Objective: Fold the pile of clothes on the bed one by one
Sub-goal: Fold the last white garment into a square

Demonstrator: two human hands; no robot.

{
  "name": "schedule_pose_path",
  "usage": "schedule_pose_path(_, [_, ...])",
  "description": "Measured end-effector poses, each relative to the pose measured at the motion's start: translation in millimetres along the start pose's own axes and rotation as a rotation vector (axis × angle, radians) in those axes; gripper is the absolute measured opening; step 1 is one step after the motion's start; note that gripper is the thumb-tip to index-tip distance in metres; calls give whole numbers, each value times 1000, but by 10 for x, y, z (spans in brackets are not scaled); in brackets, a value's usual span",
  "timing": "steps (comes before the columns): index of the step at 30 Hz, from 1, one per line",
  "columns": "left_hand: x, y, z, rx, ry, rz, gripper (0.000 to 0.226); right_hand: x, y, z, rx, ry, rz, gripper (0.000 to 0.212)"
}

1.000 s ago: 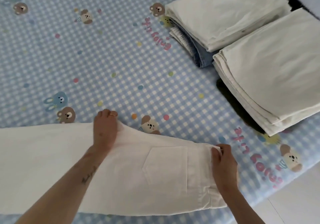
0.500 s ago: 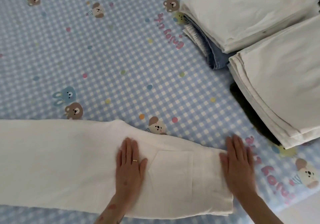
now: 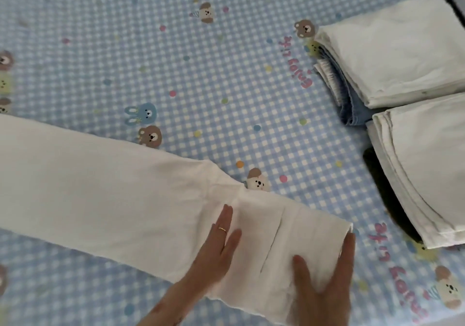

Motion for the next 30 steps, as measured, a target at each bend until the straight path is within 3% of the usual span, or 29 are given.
schedule_pose_path(2, [-355,316,-210,3,18,-305,56,386,-161,-362,53,109,45,92])
schedule_pose_path(4, [-626,643,-340,21,-44,-424,69,593,-383,-705,167,213,100,81])
schedule_pose_path(7, [-732,1185,-330,-42,-76,-284,77,791,-818,-1141,434,473,49,59])
schedule_pose_path(10, [-629,1474,-229,-202,-88,-14,43,737,-1200,-1330,664,535,19,52])
schedule_pose_path(12, [-454,1569,-117,-315,-64,105,33,650,-1393,-1407,745,548,-25,50])
schedule_pose_path(15, [-167,1704,26,-425,-113,240,39,533,-1560,-1381,726,588,-79,52])
schedule_pose_path(20, [360,2116,230,-551,-116,161,34,528,-1934,-1131,502,727,-290,64])
schedule_pose_path(24, [631,2393,505,-627,-185,193,53,641,-2317,-1087,456,891,-451,60])
schedule_pose_path(30, [1109,2432,979,-565,-144,214,54,569,-2733,-1116,392,951,-576,62])
Point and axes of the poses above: each hand's wrist, its own z-axis towards the middle knuckle, its own y-axis out of the back of the hand, x = y × z, the point moved 5 cm from there along z, towards the middle knuckle, and after that the axes turned 12 degrees about -x, right-handed, at the moved point
